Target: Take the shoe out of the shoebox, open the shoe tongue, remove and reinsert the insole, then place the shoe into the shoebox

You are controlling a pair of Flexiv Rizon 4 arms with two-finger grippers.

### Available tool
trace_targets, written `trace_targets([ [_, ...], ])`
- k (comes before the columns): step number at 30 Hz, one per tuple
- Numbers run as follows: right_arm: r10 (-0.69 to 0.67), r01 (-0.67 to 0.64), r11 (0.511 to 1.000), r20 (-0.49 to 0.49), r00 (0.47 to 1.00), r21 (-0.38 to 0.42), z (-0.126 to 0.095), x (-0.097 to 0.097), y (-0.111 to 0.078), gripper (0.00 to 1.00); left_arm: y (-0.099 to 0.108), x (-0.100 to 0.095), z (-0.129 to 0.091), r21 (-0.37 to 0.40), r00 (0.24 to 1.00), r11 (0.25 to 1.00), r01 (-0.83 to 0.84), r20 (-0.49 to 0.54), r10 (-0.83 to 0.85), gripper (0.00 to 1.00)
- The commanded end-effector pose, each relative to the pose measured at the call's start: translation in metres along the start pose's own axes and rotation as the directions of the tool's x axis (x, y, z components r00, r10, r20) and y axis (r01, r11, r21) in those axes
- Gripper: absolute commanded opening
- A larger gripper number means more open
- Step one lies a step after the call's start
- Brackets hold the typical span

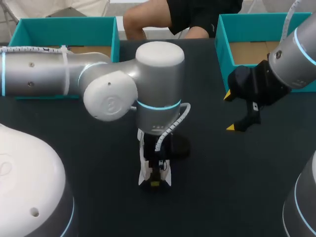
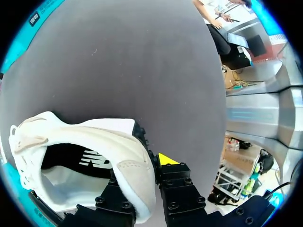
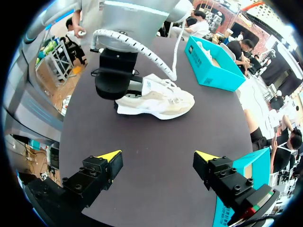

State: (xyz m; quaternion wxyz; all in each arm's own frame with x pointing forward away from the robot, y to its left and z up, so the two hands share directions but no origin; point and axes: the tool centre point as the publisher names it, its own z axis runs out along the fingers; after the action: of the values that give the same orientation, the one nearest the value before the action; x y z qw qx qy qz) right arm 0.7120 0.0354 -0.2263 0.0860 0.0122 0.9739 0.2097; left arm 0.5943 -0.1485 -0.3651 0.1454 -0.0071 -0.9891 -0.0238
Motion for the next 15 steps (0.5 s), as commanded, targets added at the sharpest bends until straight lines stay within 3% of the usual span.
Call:
trace_targets([
  [1,0.000,0.000,1.000,0.001,1.000,0.001,0.001,0.001,0.000,1.00,0.017,0.011,-0.060,-0.018,0.998,1.000,-0.011,0.064,0.012,0.00],
  [10,0.000,0.000,1.000,0.001,1.000,0.001,0.001,0.001,0.000,1.00,0.031,0.005,-0.134,0.019,0.994,0.998,-0.056,0.094,0.054,0.00],
  [15,0.000,0.000,1.000,0.001,1.000,0.001,0.001,0.001,0.000,1.00,0.027,-0.004,-0.156,0.026,0.992,0.995,-0.092,0.086,0.089,0.00],
])
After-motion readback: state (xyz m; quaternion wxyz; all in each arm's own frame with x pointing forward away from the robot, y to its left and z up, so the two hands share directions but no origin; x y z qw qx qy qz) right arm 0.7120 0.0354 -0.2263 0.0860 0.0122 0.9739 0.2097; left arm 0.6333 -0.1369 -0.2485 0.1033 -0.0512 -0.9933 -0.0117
